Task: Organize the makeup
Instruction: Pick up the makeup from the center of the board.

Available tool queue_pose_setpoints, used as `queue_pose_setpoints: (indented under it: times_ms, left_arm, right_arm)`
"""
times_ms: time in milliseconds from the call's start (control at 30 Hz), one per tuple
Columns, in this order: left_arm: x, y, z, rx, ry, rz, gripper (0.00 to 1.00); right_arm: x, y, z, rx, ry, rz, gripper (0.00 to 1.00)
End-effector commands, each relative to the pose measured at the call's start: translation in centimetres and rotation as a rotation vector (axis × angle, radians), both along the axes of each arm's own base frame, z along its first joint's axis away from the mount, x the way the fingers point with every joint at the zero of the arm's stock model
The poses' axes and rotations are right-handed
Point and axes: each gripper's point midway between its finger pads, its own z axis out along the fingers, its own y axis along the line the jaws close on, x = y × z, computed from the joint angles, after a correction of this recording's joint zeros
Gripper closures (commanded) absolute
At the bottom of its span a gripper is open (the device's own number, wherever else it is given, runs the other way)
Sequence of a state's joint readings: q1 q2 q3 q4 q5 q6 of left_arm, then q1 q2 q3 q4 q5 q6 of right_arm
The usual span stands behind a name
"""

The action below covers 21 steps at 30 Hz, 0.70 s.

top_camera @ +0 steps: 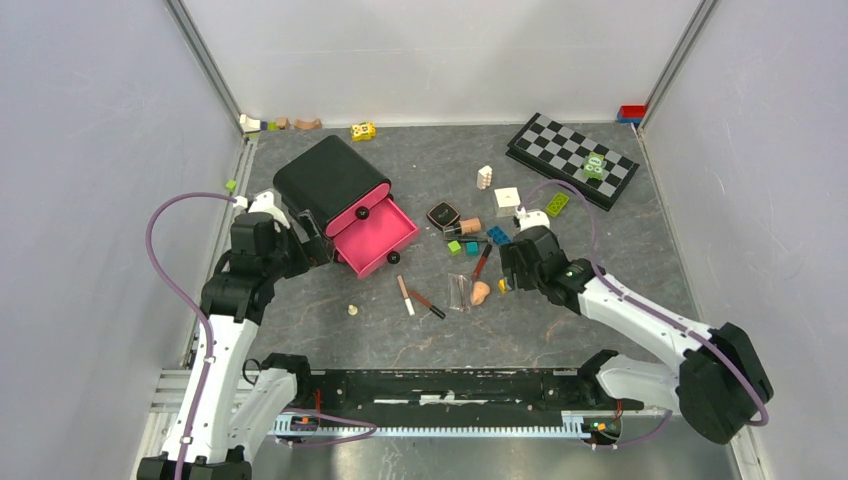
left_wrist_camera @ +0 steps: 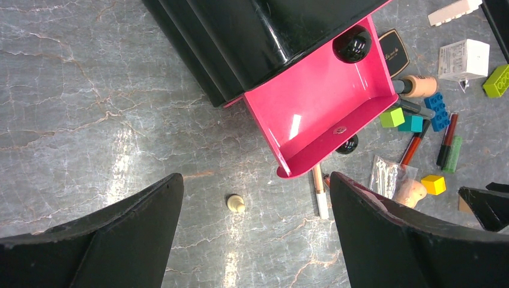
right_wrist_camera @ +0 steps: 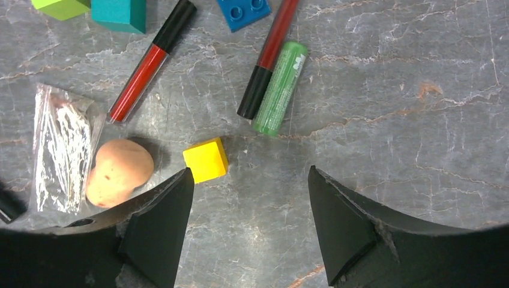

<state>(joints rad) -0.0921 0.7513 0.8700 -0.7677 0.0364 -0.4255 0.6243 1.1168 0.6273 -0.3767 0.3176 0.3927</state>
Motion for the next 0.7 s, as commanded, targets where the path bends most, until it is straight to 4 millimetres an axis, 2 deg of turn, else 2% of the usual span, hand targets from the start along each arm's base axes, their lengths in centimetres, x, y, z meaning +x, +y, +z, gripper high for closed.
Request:
queue_pose_setpoints:
  times_ms: [0,233,333,667]
  left_arm:
    - [0.6,-0.2,0.6,0.015,-0.042,-0.028,0.03]
    - [0.7,-0.2,0.7,0.015,-0.043,-0.028,0.03]
    - [0.6,-0.2,0.7,0.014,-0.043,-0.028,0.02]
    - [0.7,-0.2,0.6,0.014,-0.042,-0.029,0.03]
  right_arm:
    - [2.7,0.7,1.9,-0.011,-0.038,-0.009,0.25]
    - [4.4,3.1,1.6,0.087,0.001,0.036,0.35]
    - [4.9,3.5,1.1,0.107,0.032,0.027,0.41]
    - [6.0,1.8,-0.3,0.074,0.071,-0.051,0.47]
